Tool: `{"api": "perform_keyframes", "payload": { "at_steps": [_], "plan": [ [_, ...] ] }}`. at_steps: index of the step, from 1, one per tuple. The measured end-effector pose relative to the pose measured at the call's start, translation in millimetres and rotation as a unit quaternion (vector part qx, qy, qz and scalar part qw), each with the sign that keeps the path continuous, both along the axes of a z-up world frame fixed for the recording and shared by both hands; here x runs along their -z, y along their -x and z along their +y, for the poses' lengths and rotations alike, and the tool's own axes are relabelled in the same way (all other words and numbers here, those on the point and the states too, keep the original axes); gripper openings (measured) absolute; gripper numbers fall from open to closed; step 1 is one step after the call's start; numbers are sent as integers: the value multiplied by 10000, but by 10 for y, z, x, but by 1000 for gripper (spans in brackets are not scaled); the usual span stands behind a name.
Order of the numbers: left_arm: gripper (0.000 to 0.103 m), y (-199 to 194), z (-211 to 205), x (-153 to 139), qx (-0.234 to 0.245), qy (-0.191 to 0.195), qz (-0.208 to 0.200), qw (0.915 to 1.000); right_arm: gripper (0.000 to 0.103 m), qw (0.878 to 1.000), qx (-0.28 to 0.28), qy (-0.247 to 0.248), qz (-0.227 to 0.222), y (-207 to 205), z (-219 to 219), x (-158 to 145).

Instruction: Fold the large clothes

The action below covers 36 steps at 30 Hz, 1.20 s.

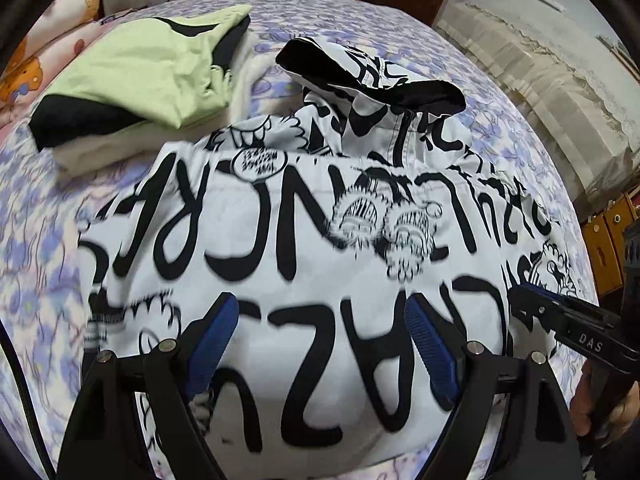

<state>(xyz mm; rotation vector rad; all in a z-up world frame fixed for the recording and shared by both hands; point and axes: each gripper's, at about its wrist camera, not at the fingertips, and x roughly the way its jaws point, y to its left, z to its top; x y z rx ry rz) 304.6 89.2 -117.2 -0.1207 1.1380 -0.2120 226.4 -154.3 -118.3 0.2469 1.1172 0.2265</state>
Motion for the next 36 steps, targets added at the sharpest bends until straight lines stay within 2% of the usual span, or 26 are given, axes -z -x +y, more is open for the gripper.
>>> {"api": "perform_keyframes", "payload": {
  "at_steps": [4,8,16,20,23,27,32,36],
  "plan": [
    [84,-238,-66,-91,5,-21,306,9995,31,9997,41,-113,222,-158,-69,-171],
    [84,-459,-132,-307,96,-107,459,9988,31,9987,196,-278,392,-348,-215,-381],
    [84,-1178,-219,-860,383,-248,262,9986,31,9983,336,-386,293,-973,-438,-937],
    [84,-1741,-167,-924,412,-156,212,9988,38,9982,435,-373,182,-1426,-532,-1065],
    [84,-2204,-120,-817,284,-108,268,9992,41,9981,512,-316,143,-1869,-606,-1026],
    [84,-2774,-102,-535,108,-8,424,9990,41,9958,768,-419,269,-2446,-726,-869],
    [84,-3213,-219,-130,62,-348,627,9974,41,9967,632,-496,116,-3049,-592,-702],
    [84,-3391,-310,149,149,-585,850,9946,40,9976,409,-518,202,-3397,-319,-487]
  ]
}}
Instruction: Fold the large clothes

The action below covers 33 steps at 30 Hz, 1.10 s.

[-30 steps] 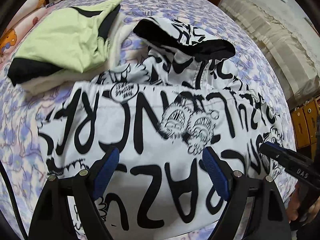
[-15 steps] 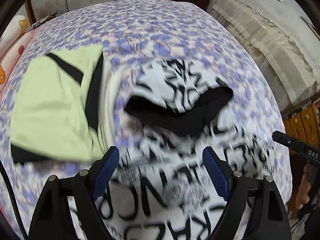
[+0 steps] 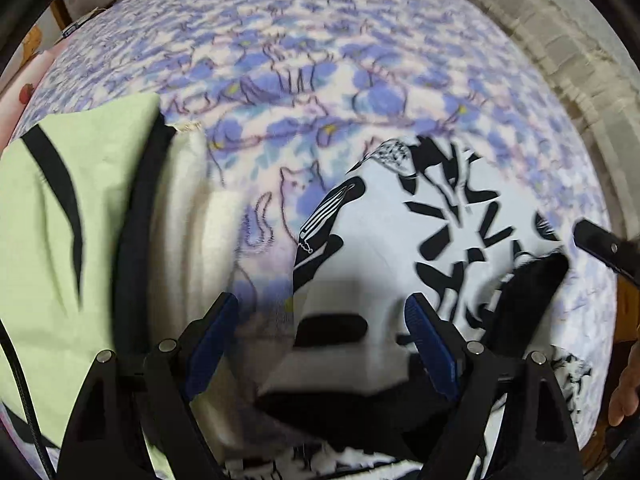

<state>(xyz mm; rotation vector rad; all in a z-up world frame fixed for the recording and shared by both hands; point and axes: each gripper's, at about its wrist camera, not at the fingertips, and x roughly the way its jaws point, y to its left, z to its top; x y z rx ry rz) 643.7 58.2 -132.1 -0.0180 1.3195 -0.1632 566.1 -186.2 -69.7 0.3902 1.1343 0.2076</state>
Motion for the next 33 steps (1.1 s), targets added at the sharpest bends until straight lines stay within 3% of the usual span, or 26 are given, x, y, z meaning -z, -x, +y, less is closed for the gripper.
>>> {"api": "perform_keyframes", "payload": {
  "at_steps": [3,7,13,17,22,25,26,33],
  "plan": [
    [84,-45,-23,170,34,-158,77,9998,23,9993,-259,161,216,-140,206,273],
    [84,-57,1,320,53,-219,195,9996,19,9959,-537,412,600,-19,264,587],
    [84,-51,-10,456,230,-306,259,9989,11,9879,-898,992,789,497,111,901],
    [84,-88,-6,516,229,-213,393,9987,11,9890,-898,806,859,580,-19,875],
    [84,-163,48,502,265,37,506,9984,19,9944,-831,338,551,479,-206,440],
    [84,-254,81,506,319,129,510,9981,49,9976,-527,258,360,255,-367,293],
    [84,-298,97,522,309,156,545,9979,56,9979,-439,307,355,141,-410,311],
    [87,-493,174,714,199,499,850,9949,56,9927,-237,-21,1184,-495,-500,861]
  ]
}}
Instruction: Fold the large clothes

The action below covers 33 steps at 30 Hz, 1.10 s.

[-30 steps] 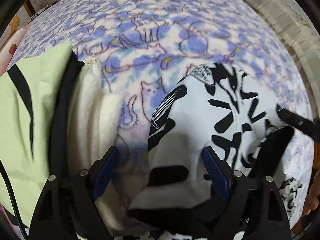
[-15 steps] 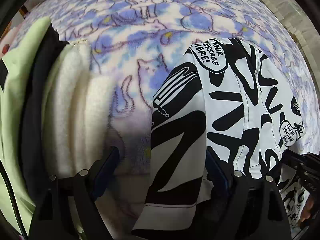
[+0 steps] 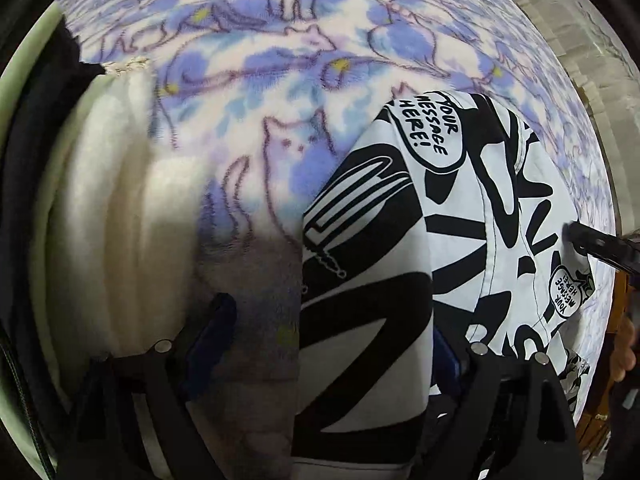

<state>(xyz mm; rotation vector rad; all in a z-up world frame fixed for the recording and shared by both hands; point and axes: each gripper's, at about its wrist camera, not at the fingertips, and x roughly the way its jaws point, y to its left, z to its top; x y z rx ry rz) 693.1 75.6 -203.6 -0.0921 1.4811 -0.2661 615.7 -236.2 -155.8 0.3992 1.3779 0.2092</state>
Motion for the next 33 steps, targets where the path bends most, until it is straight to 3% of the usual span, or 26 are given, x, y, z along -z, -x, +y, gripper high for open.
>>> {"api": "perform_keyframes", "payload": {
  "at_steps": [2,4,5,6,7,9,14,19,22,25,27,33],
  "plan": [
    [87,-26,-32,22,119,161,101,9997,57,9998,-156,-50,143,-47,101,135],
    [78,-20,-64,54,164,207,120,9996,56,9996,-250,67,116,-58,162,169],
    [52,-26,-52,40,176,318,108,9993,44,9994,-325,67,18,-28,185,147],
    [24,-29,-29,21,168,516,125,9984,20,9989,-461,-2,-57,-1,202,106],
    [19,-22,-25,-3,130,634,147,9978,12,9983,-567,-66,-104,35,209,58],
    [9,36,-45,-101,96,602,-57,9981,8,9970,-687,-132,-323,130,185,-81],
    [8,350,-147,-498,456,36,-1042,9935,7,9850,-1112,205,-1304,507,266,-545],
    [8,984,-96,-930,682,-168,-2208,9728,7,9537,-1522,877,-2441,1342,393,-866],
    [8,1446,9,-1053,714,-147,-2614,9625,7,9378,-1514,1202,-2885,1830,402,-904],
    [8,1931,144,-1049,580,-47,-2722,9605,7,9261,-1312,1503,-3201,2356,409,-863],
    [8,2265,231,-962,504,-2,-2543,9658,7,9268,-1200,1674,-3142,2629,403,-775],
    [12,2930,363,-564,307,111,-1742,9842,8,9538,-682,1676,-2400,3255,263,-411]
  ]
}}
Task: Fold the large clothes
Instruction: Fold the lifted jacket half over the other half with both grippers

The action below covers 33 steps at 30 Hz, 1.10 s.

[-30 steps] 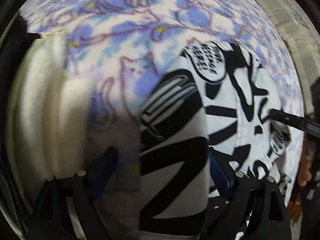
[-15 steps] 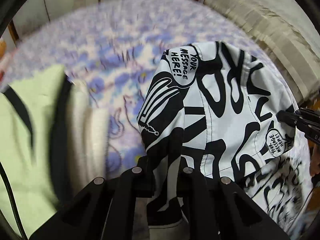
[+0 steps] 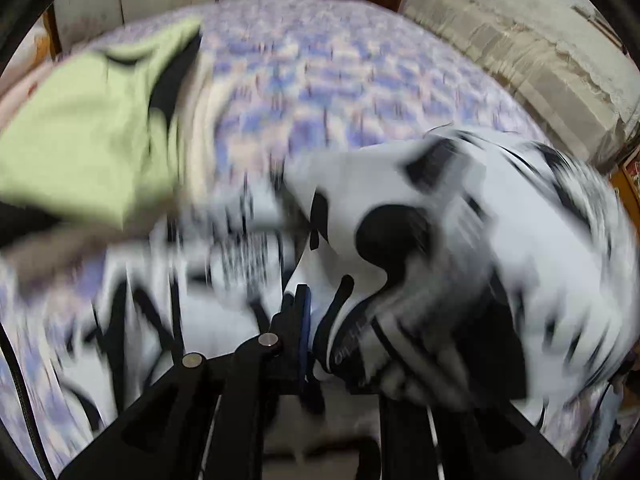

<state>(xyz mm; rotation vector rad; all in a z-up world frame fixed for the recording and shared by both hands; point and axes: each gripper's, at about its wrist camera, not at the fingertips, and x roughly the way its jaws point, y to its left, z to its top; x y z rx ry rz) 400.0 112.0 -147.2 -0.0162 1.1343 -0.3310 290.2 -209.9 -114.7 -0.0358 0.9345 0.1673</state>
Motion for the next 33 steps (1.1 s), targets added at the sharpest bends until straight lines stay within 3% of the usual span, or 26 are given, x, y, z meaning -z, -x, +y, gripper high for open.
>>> {"api": "perform_keyframes", "payload": {
  "at_steps": [5,7,8,9,11,12,14,21,26,31,33],
  "plan": [
    [18,317,109,105,-244,211,407,9987,8,9958,412,-487,654,294,-159,131],
    [20,372,140,89,-302,352,546,9974,8,9897,580,-891,964,364,-229,130],
    [27,415,163,70,-364,430,619,9965,8,9859,637,-1109,1079,413,-240,138],
    [46,464,196,57,-456,488,715,9952,10,9779,708,-1525,1242,441,-289,142],
    [67,631,296,84,-653,708,902,9913,20,9640,823,-2101,1407,538,-326,132],
    [68,704,325,93,-755,861,942,9889,29,9566,885,-2374,1439,576,-349,131],
    [68,842,438,126,-968,1273,1121,9807,39,9425,956,-2855,1450,638,-379,133],
    [68,1135,587,453,-1537,2636,1677,9374,42,9072,1134,-3684,1687,597,-394,435],
    [68,1148,511,485,-1647,3671,1611,9012,42,8809,1223,-4225,1747,490,-362,714],
    [71,1073,375,589,-1730,4126,1645,8791,42,8572,1285,-4721,1611,405,-314,816],
    [71,1052,334,640,-1788,4412,1743,8620,42,8521,1261,-4824,1591,394,-302,829]
  ]
}}
